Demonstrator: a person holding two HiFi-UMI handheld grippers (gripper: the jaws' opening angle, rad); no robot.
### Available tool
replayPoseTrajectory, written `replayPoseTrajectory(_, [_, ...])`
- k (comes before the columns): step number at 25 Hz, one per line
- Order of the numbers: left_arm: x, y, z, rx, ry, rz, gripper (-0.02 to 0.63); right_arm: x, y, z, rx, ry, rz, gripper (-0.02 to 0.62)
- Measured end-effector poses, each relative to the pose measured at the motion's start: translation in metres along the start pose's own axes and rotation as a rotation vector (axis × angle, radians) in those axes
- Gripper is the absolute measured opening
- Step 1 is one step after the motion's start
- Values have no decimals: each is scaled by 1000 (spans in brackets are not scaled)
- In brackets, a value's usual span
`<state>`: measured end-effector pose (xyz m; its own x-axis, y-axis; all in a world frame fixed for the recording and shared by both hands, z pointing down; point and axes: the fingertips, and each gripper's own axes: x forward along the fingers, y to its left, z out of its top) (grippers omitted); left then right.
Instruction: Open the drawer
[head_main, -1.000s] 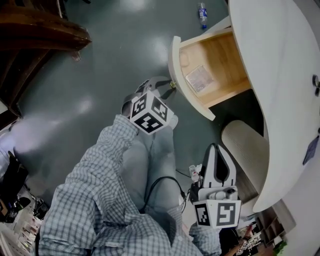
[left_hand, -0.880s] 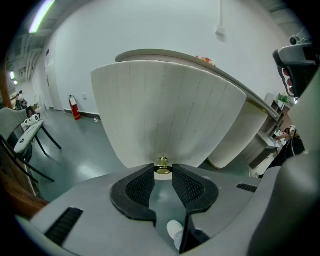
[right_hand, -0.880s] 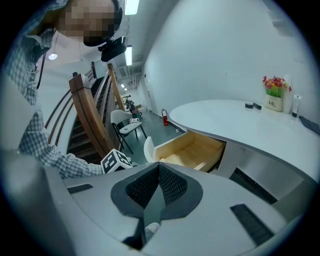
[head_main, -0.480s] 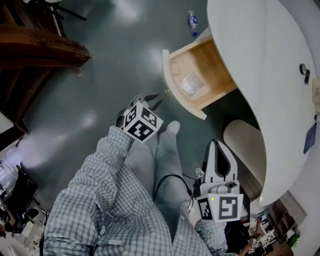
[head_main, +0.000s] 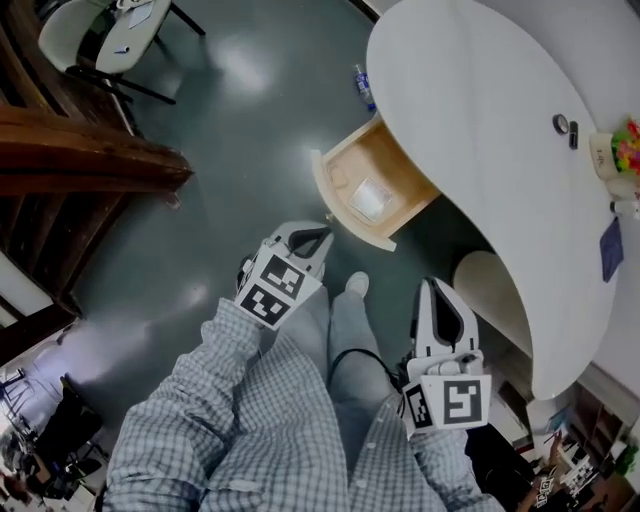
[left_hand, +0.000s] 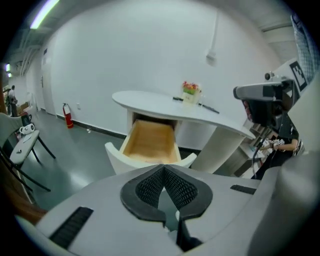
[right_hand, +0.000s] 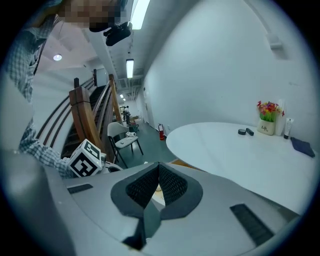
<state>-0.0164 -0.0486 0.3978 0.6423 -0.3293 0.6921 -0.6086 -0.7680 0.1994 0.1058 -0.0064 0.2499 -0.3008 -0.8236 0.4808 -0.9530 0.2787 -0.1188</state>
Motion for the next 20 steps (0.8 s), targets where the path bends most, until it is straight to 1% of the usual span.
replayPoseTrajectory(3, [-17, -17, 38, 12, -59, -43, 6, -10, -6, 15, -8, -32, -16, 9])
replayPoseTrajectory(8, [-46, -46, 95, 122, -139, -90, 6, -24, -9, 45, -26, -101, -44, 8])
replayPoseTrajectory(10, [-56, -57, 111, 149, -163, -98, 6, -29, -13, 54, -34, -122, -49, 8])
replayPoseTrajectory(15, [-79, -90, 144, 153, -198, -101, 6, -46, -29, 73, -55, -150, -50, 8])
replayPoseTrajectory(18, [-96, -101, 161, 166, -220, -87, 6, -51, -28, 85, -68, -177, -43, 8])
replayPoseTrajectory(20, [-104, -104, 170, 159, -234, -76, 6, -52, -28, 90, -70, -193, -36, 9])
